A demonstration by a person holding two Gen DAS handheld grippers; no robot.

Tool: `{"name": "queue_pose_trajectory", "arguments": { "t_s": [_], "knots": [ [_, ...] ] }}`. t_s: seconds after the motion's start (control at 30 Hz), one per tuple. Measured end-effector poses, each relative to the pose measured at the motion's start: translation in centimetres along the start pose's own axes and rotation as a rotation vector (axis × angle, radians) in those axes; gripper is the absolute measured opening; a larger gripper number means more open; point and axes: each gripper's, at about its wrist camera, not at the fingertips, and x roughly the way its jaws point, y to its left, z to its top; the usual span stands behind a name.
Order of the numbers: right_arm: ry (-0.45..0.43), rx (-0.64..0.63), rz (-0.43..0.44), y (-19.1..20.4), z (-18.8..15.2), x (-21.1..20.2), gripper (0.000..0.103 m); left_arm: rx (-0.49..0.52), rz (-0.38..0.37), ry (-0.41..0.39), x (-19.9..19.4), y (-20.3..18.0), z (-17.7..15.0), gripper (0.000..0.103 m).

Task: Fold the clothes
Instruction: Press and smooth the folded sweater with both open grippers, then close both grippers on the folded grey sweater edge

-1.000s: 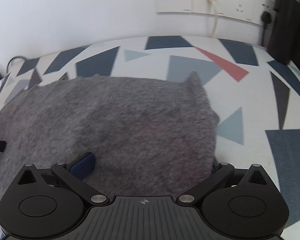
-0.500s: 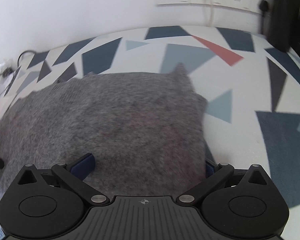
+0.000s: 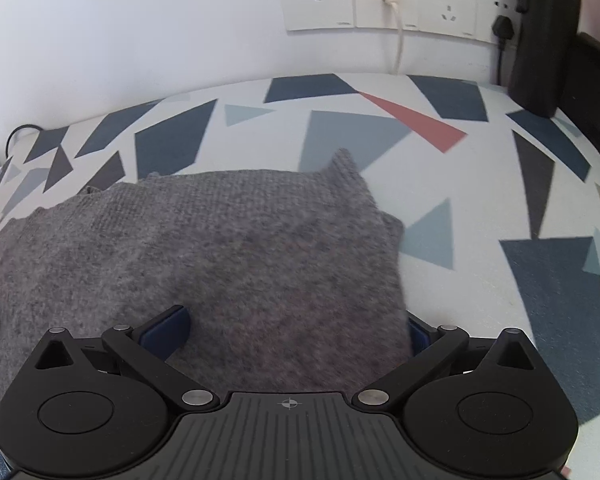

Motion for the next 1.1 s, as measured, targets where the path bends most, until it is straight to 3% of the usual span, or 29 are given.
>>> {"name": "queue_pose_trajectory", "arguments": {
  "t_s": [0.03, 0.07, 0.1, 0.13, 0.17, 0.2, 0.23, 0.37, 0.53, 0.67, 0.8, 1.1],
  "knots": [
    [-0.005, -0.012, 0.008, 0.4, 0.0, 0.1, 0.102, -0.004, -0.01, -0.01, -0.1, 0.0, -0.1, 0.1],
    [-0.009, -0.025, 0.024, 0.8, -0.1, 0.0, 0.095, -0.012, -0.036, -0.021, -0.4, 0.0, -0.3, 0.086],
    [-0.014, -0.034, 0.05, 1.1, -0.1, -0.3, 0.077, -0.021, -0.062, -0.033, -0.8, -0.1, -0.5, 0.074],
    [-0.019, -0.043, 0.076, 1.5, -0.2, -0.6, 0.068, -0.029, -0.088, -0.045, -1.1, -0.1, -0.6, 0.048],
    [-0.022, -0.047, 0.103, 1.7, -0.2, -0.9, 0.05, -0.037, -0.111, -0.056, -1.5, -0.1, -0.8, 0.038],
    [-0.016, -0.037, 0.131, 1.7, -0.2, -1.1, 0.037, -0.043, -0.112, -0.066, -1.8, -0.3, -1.1, 0.035],
    [-0.013, -0.031, 0.146, 1.8, -0.2, -1.3, 0.035, -0.045, -0.115, -0.08, -2.2, -0.5, -1.4, 0.03],
    [-0.038, -0.051, 0.201, 2.4, -0.2, -2.9, 0.025, -0.091, -0.159, -0.11, -4.4, -0.2, -2.7, 0.025],
    [-0.107, -0.085, 0.296, 4.5, 0.4, -6.9, 0.024, -0.188, -0.199, -0.187, -9.3, 1.7, -4.7, 0.025],
    [-0.128, -0.123, 0.395, 7.7, 1.0, -10.6, 0.023, -0.23, -0.189, -0.288, -14.4, 3.6, -7.2, 0.025],
    [-0.17, -0.243, 0.469, 13.1, 0.0, -15.0, 0.023, -0.299, -0.161, -0.385, -19.8, 7.4, -11.8, 0.025],
    [-0.197, -0.417, 0.653, 27.8, -4.3, -23.0, 0.023, -0.429, 0.013, -0.527, -32.0, 16.8, -26.4, 0.025]
  ]
}}
